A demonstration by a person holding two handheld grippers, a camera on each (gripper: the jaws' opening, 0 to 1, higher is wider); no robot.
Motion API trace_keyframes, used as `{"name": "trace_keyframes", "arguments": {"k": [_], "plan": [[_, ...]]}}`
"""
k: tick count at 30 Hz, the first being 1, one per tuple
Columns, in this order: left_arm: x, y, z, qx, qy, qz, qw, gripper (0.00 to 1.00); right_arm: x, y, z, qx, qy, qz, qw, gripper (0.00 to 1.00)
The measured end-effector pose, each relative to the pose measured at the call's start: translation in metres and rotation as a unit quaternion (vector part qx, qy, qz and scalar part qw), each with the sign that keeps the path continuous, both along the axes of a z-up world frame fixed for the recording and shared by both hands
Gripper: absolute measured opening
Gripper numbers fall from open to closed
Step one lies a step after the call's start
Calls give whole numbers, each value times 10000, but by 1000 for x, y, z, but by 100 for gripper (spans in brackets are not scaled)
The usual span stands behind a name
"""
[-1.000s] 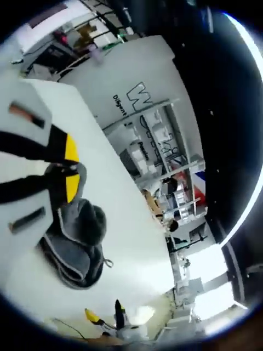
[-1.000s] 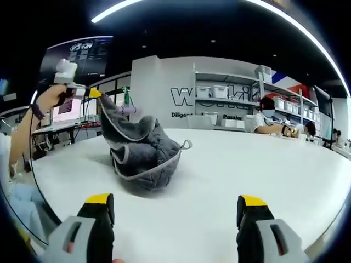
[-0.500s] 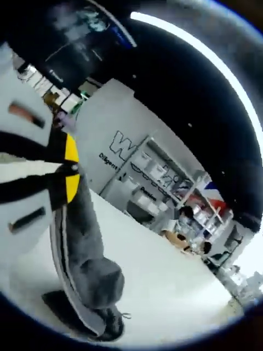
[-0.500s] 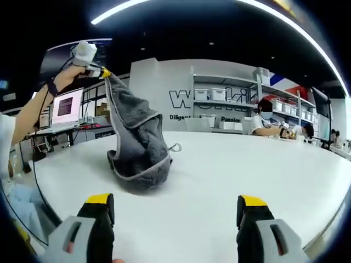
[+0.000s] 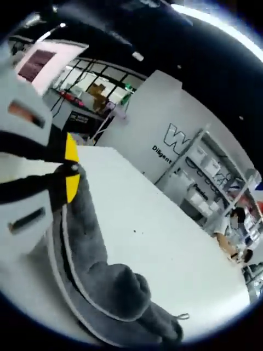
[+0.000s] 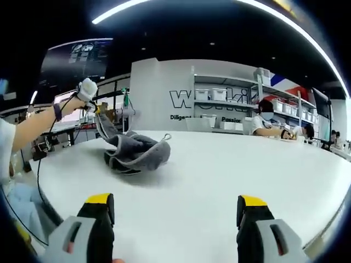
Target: Fold the towel on the table until its edges align and the towel forms a compact rectangular stack.
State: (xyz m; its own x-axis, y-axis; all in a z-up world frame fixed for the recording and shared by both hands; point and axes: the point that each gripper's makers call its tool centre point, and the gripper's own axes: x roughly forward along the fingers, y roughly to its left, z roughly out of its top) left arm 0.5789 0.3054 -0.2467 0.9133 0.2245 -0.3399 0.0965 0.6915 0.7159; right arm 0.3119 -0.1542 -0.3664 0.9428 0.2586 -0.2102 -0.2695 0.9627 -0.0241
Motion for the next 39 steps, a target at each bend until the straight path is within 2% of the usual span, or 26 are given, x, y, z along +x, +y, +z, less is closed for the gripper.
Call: {"name": "trace_keyframes", "arguments": {"k": [2,6,8,14,19,27,30,31,33,34,37,39], "plan": [[4,9,-16,9,138,85,9999,8,0,2,0,-21,7,22,10000,97],[5,19,-53,-225,542,182,9981,8,0,4,0,-48,16,29,10000,97],[5,23,-68,-337,650,230,9971,8,1,3,0,-50,23,6,10000,97],[-2,37,-114,-374,1112,412,9922,9,2,5,-2,-80,60,30,9999,97],[-8,46,-140,-530,1328,532,9883,9,4,7,-3,-84,78,44,9999,97],[-15,41,-142,-645,1268,403,9890,11,6,9,-5,-79,97,75,9999,97],[-22,35,-141,-673,1238,291,9896,16,7,9,-6,-76,109,91,9999,97],[-31,25,-138,-803,1148,213,9899,19,7,9,-6,-73,111,94,9999,97],[-36,19,-132,-1043,1027,112,9892,23,7,10,-6,-74,116,104,9999,97],[-41,13,-125,-1224,892,10,9885,27,8,10,-6,-77,119,107,9998,97],[-55,1,-106,-1485,560,-184,9871,33,8,9,-6,-83,123,113,9998,97],[-66,-8,-90,-1769,251,-370,9832,39,8,9,-7,-84,133,107,9998,97]]}}
